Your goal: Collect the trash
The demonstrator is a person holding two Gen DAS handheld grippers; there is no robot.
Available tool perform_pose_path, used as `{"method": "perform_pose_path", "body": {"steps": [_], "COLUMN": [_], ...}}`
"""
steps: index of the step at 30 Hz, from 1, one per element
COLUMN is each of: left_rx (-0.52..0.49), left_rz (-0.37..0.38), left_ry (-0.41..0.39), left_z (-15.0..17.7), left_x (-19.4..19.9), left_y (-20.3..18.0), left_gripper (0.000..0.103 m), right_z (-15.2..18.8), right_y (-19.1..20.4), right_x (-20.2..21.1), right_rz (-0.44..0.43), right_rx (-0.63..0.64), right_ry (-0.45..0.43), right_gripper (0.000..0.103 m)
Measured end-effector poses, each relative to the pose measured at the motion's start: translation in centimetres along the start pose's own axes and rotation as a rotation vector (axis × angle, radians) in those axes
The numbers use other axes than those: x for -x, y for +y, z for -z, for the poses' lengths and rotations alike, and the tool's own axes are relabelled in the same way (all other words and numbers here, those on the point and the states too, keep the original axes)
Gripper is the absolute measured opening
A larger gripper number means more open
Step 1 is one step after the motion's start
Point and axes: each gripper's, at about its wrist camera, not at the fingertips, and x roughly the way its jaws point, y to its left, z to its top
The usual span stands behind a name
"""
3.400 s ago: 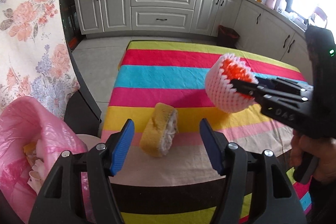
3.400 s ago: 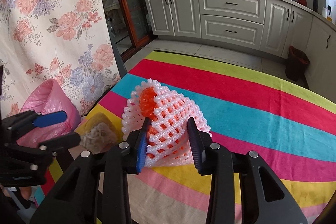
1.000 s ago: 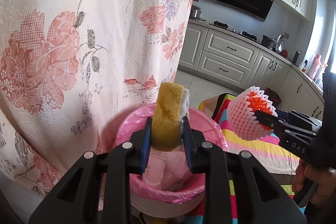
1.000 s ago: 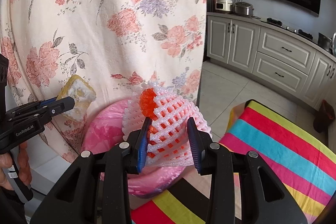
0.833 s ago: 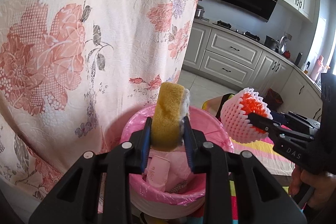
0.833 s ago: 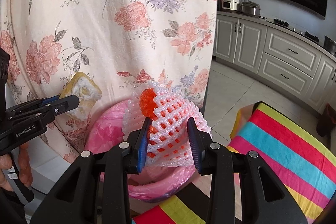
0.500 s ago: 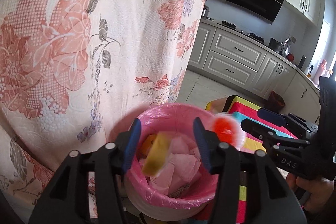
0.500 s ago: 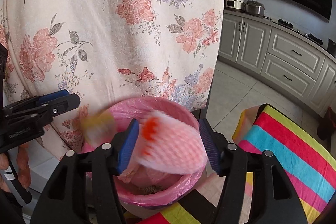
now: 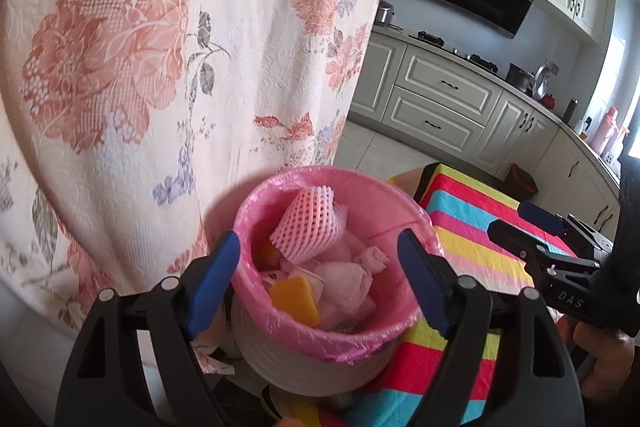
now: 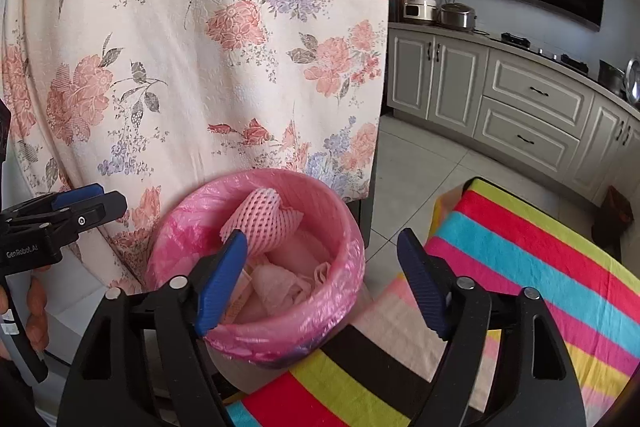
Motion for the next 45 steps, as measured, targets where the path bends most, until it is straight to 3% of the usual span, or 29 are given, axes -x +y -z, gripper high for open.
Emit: {"method": "perform_pose_path", "body": {"steps": [4, 11, 45], "left_rx": [-0.008, -0.001, -0.004], "left_rz": [-0.003, -0.005, -0.007], "left_ry": [0.011, 0.021, 0.017], "left_z": [1.4, 2.8, 2.7], "left_x": [0.9, 2.1, 1.8], "left_y": [-0.6, -0.9, -1.2], "left_gripper": [0.09, 0.095, 0.098], "right_z": [1.3, 2.6, 2.6], "right_y": [0.3, 0.8, 0.8], "right_x": [0.9, 1.8, 2.1], "right_rz": [-0.006, -0.023, -0.028], "right_rx": [-0.008, -0.012, -0.011], "right_ry": [-0.005, -0.009, -0.009], "right_gripper": [0.078, 0.083, 0.083]}}
